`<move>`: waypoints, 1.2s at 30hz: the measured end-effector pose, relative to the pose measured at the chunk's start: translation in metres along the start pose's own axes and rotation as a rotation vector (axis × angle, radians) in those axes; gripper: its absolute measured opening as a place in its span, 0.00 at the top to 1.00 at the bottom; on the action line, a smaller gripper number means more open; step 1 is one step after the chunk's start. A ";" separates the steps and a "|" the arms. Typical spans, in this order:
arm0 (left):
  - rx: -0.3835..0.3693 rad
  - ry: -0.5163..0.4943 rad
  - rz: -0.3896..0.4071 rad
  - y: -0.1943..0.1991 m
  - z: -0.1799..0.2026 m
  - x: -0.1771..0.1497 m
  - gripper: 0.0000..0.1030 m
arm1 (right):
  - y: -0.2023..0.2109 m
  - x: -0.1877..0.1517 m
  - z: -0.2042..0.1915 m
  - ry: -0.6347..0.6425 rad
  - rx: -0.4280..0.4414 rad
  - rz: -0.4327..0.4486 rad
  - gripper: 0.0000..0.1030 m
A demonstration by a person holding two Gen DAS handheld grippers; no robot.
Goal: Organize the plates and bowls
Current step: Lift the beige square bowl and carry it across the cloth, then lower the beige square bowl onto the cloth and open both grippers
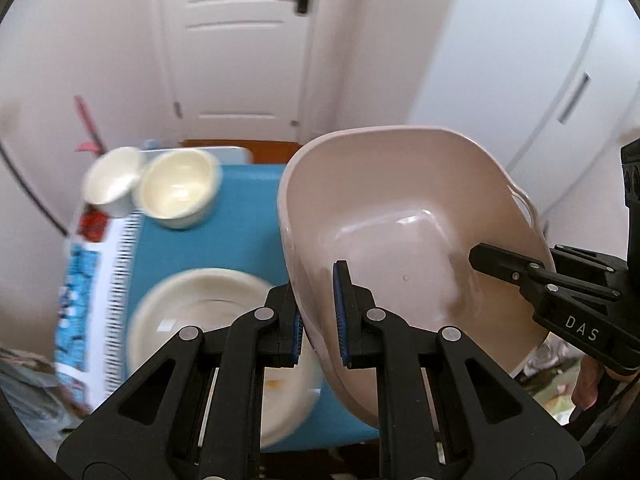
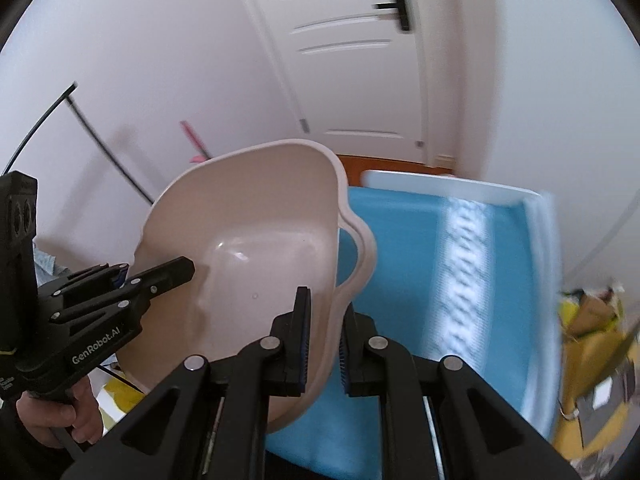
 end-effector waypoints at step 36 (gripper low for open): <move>0.061 -0.180 -0.199 -0.149 0.117 -0.074 0.26 | -0.056 -0.091 0.140 -0.252 -0.015 -0.076 0.73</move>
Point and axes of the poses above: each gripper's, at about its wrist camera, not at the fingertips, and y roughly against the way its jaws point, z to its right, x to its top, the point moved 1 cm from there along -y, roughly the way its jaws point, and after that the axes turned 3 degrees about x, right-handed, at the moved point
